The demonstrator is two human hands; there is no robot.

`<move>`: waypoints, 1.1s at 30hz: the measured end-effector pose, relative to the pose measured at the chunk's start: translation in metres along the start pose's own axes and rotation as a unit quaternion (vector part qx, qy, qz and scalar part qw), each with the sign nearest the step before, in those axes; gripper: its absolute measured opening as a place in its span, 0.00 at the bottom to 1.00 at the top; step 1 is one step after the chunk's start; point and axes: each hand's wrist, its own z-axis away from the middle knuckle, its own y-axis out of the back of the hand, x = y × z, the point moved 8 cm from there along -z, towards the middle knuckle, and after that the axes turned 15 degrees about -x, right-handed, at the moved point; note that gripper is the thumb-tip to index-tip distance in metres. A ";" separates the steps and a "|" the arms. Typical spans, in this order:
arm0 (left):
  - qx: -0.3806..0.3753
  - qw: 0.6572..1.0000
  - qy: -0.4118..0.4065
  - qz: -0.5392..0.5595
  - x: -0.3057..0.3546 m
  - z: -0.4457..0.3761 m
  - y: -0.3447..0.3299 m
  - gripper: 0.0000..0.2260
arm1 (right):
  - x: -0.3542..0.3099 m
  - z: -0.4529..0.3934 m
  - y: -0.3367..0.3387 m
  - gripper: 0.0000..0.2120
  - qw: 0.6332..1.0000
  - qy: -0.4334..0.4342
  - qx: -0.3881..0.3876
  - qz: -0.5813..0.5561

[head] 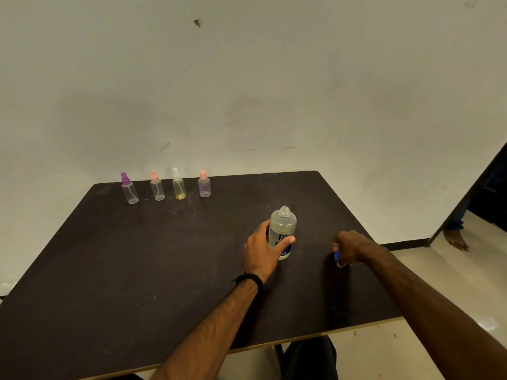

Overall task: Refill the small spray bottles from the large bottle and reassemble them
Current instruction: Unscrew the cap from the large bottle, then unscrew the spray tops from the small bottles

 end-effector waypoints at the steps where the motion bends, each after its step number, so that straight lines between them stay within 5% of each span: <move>1: -0.001 1.000 0.001 0.001 0.000 0.000 0.000 0.31 | -0.001 0.001 0.001 0.17 1.000 0.001 0.002 0.003; 14: -0.011 1.000 0.006 0.010 0.001 0.001 -0.002 0.32 | -0.001 0.013 0.016 0.39 0.999 -0.014 0.033 0.041; 18: -0.049 0.999 0.010 0.013 -0.007 -0.003 0.003 0.39 | -0.009 0.052 0.059 0.26 0.991 -0.007 0.137 0.005; 22: -0.066 0.997 0.017 0.036 -0.019 0.000 0.031 0.47 | -0.061 0.111 0.090 0.12 0.939 0.174 0.238 -0.176; 27: 0.001 0.999 0.024 0.048 -0.036 0.009 0.090 0.37 | -0.171 0.155 0.071 0.11 0.853 0.409 0.101 -0.309; 33: 0.089 0.993 0.049 0.068 -0.072 -0.001 0.154 0.26 | -0.267 0.070 0.029 0.10 0.849 0.411 0.033 -0.331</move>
